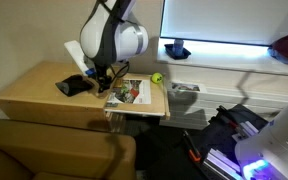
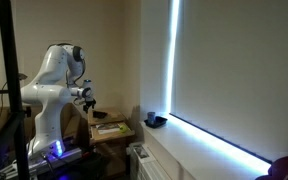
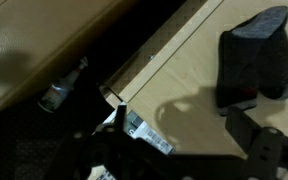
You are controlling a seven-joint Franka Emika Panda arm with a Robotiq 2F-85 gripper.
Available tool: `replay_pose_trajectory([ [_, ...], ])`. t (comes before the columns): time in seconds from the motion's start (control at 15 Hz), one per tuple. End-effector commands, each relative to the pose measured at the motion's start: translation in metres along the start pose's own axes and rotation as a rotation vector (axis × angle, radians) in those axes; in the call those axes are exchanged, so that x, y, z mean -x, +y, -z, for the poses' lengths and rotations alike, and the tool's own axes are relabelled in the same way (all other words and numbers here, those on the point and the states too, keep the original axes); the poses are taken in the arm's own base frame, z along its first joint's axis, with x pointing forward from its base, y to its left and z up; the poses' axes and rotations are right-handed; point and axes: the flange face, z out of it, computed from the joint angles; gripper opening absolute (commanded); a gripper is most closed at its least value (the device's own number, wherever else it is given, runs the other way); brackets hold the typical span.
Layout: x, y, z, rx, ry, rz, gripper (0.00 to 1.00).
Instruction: Move the black sock to the open drawer
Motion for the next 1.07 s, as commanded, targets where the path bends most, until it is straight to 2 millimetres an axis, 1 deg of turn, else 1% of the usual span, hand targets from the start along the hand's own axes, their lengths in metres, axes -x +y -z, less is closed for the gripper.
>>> replay_pose_trajectory([
  [0.0, -0.007, -0.017, -0.027, 0.021, -0.02, 0.025, 1.0],
  [0.13, -0.008, -0.034, -0.038, -0.039, 0.015, 0.025, 1.0],
  [0.2, -0.006, -0.048, -0.041, -0.084, 0.022, 0.004, 1.0],
  [0.33, -0.001, -0.069, -0.04, -0.119, 0.017, -0.038, 1.0],
  [0.4, -0.009, -0.049, -0.033, -0.075, 0.018, -0.012, 1.0],
  [0.47, -0.007, -0.056, -0.035, -0.086, 0.018, -0.014, 1.0],
  [0.67, -0.008, -0.053, -0.037, -0.079, 0.019, -0.014, 1.0],
  [0.73, -0.019, -0.045, -0.041, -0.052, 0.043, -0.002, 1.0],
  [0.87, -0.023, -0.044, -0.045, -0.043, 0.053, 0.005, 1.0],
  [1.0, -0.019, -0.039, -0.042, -0.048, 0.046, 0.023, 1.0],
])
